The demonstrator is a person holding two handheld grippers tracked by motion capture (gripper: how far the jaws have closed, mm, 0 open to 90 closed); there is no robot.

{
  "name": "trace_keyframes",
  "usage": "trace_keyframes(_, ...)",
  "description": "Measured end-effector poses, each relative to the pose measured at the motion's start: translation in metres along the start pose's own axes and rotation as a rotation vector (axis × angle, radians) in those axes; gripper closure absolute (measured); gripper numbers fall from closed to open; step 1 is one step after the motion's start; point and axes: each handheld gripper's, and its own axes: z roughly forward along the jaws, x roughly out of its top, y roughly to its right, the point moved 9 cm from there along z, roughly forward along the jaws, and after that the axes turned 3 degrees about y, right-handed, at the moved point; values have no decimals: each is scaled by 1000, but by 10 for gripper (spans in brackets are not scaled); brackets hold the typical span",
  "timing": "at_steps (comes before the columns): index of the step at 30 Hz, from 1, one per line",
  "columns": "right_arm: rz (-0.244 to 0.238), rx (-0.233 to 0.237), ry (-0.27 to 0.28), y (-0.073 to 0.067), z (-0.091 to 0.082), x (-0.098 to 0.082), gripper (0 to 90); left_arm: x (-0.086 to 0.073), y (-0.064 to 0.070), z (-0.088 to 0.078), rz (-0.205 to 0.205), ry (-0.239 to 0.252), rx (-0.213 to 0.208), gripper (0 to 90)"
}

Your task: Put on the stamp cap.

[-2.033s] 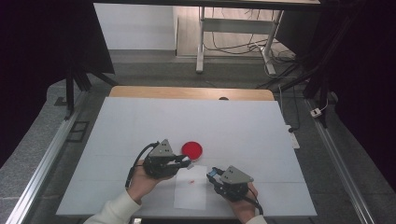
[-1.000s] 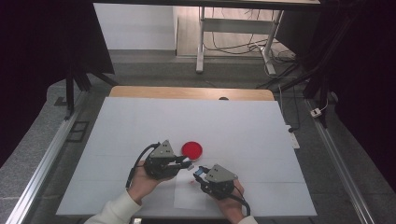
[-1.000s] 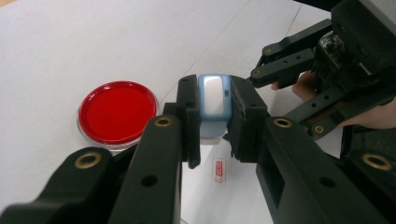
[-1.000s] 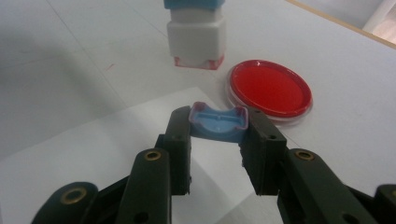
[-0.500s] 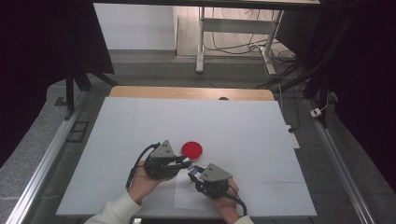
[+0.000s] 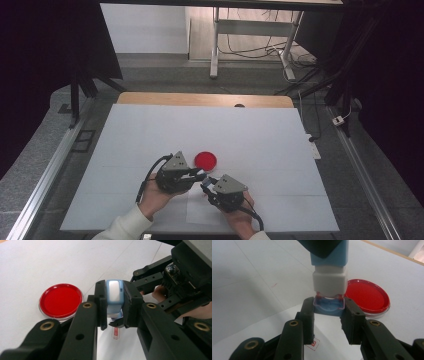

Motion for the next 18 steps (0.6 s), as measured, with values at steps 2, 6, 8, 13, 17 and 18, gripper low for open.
trace_keyframes(2, -3, -1, -3, 0, 0, 0, 642, 0, 0, 1, 1, 0, 0, 758)
trace_keyframes(6, 7, -14, -4, 1, 1, -1, 642, 0, 1, 1, 2, 0, 4, 759)
trace_keyframes(8, 12, -21, -1, 1, 1, 0, 641, 0, 1, 1, 3, 1, 6, 759)
trace_keyframes(13, 21, -42, 0, 3, 2, 0, 641, -1, 2, 3, -2, 6, 14, 759)
trace_keyframes(17, 25, -46, -6, 3, 2, -1, 642, 0, 2, 3, -9, 11, 9, 758)
trace_keyframes(18, 26, -47, -7, 4, 2, -1, 642, 0, 2, 3, -11, 13, 8, 759)
